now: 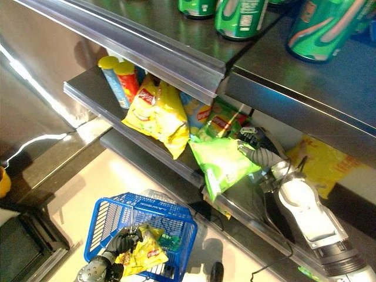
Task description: Pick up the snacks into the basket
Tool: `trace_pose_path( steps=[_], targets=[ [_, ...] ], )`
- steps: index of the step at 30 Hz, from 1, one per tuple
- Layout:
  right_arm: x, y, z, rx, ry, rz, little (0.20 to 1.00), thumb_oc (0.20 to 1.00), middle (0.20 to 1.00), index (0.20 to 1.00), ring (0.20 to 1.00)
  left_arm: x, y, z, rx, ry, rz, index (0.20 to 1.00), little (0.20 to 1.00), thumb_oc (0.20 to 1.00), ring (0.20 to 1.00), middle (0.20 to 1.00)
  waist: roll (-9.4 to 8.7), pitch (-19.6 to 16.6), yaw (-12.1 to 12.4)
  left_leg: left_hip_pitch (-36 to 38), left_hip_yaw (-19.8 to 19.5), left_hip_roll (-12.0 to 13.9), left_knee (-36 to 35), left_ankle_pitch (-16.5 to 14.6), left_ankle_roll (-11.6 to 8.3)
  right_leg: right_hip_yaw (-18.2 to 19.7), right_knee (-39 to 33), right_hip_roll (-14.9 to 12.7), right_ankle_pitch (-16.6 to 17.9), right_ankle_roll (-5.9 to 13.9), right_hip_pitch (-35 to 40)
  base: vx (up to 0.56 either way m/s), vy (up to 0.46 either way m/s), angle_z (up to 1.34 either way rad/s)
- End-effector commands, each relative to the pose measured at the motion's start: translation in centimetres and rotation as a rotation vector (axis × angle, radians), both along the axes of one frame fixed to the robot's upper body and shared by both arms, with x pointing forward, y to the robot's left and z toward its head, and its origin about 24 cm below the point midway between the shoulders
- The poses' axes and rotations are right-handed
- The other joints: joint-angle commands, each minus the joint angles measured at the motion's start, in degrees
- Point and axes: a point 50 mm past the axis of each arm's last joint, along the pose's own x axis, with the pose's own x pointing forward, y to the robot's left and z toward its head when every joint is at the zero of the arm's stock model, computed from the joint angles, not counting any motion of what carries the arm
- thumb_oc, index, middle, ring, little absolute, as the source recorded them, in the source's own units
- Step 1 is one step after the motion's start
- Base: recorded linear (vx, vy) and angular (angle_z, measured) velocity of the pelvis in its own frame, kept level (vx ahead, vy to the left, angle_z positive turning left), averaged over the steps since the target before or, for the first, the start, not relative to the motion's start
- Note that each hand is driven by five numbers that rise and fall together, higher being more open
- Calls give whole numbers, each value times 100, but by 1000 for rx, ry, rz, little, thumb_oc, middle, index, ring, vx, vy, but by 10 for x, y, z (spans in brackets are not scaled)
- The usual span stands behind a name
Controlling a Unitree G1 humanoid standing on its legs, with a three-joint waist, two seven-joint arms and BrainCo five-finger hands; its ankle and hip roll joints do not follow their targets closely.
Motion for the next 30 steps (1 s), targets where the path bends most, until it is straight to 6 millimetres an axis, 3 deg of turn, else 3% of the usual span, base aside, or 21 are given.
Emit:
trace_pose_path(
  steps=[1, 6, 9, 10, 11, 14, 15, 17, 20, 25, 30],
  targets=[
    [-19, 14, 9, 63, -59, 168, 200, 200, 200, 200, 200, 18, 7, 43, 19, -248, 7, 200, 200, 200, 200, 200, -392, -606, -15, -248, 77, 9, 798, -880, -102, 360, -665, -576, 386, 763, 247, -2, 2, -14],
    [-32, 4, -27, 38, 123, 154, 200, 200, 200, 200, 200, 30, 8, 62, 19, -330, 33, 200, 200, 200, 200, 200, -454, -640, -163, -269, 118, 41, 794, -872, -125, 402, -668, -544, 383, 757, 213, -5, 1, -8],
    [-37, -1, -57, 20, 280, 149, 200, 200, 200, 200, 200, 38, 8, 76, 17, -393, 42, 200, 200, 200, 200, 200, -489, -635, -231, -261, 138, 66, 774, -858, -144, 420, -668, -527, 392, 755, 202, -6, -4, -12],
    [-41, -6, -84, 14, 436, 156, 200, 200, 200, 200, 200, 43, 9, 87, 22, -433, 46, 200, 200, 200, 200, 200, -511, -638, -276, -248, 152, 83, 746, -842, -161, 435, -677, -515, 396, 756, 194, -6, -8, -4],
    [-41, -6, -84, 14, 436, 156, 200, 200, 200, 200, 200, 43, 9, 87, 22, -432, 46, 200, 200, 200, 200, 200, -510, -640, -275, -247, 152, 84, 744, -842, -162, 436, -677, -514, 395, 756, 193, -5, -3, -8],
    [-48, -10, -113, -68, 601, 147, 200, 200, 200, 200, 200, 49, 9, 99, 21, -483, 48, 200, 200, 200, 200, 200, -545, -646, -328, -225, 188, 98, 716, -828, -177, 461, -678, -506, 401, 756, 184, -2, 4, -10],
    [-48, -10, -114, -68, 601, 148, 200, 200, 200, 200, 200, 49, 10, 99, 21, -482, 48, 200, 200, 200, 200, 200, -547, -647, -327, -222, 190, 98, 714, -829, -177, 464, -677, -506, 399, 756, 184, -8, -1, -10],
    [-53, -9, -134, -220, 709, 155, 200, 200, 200, 200, 200, 55, 8, 113, 19, -534, 47, 200, 200, 200, 200, 200, -563, -637, -346, -204, 216, 114, 706, -823, -195, 491, -671, -500, 402, 752, 179, -7, -9, -9],
    [-57, -12, -165, -267, 843, 136, 200, 200, 200, 200, 200, 59, 0, 126, 9, -586, 18, 200, 200, 200, 200, 200, -572, -629, -340, -191, 217, 118, 705, -823, -200, 491, -671, -500, 406, 756, 178, -5, -9, -5],
    [-53, -1, -213, -424, 977, 110, 200, 200, 200, 200, 200, 65, -25, 141, -29, -645, -64, 200, 200, 200, 200, 200, -548, -596, -271, -215, 197, 109, 698, -811, -204, 469, -696, -516, 419, 750, 184, 0, 0, 0],
    [-33, 39, -241, -401, 982, 114, 200, 200, 200, 200, 200, 65, -58, 152, -85, -682, -179, 200, 200, 200, 200, 200, -495, -548, -189, -268, 142, 99, 689, -778, -194, 455, -696, -518, 422, 729, 147, 0, 0, 0]
  ],
)
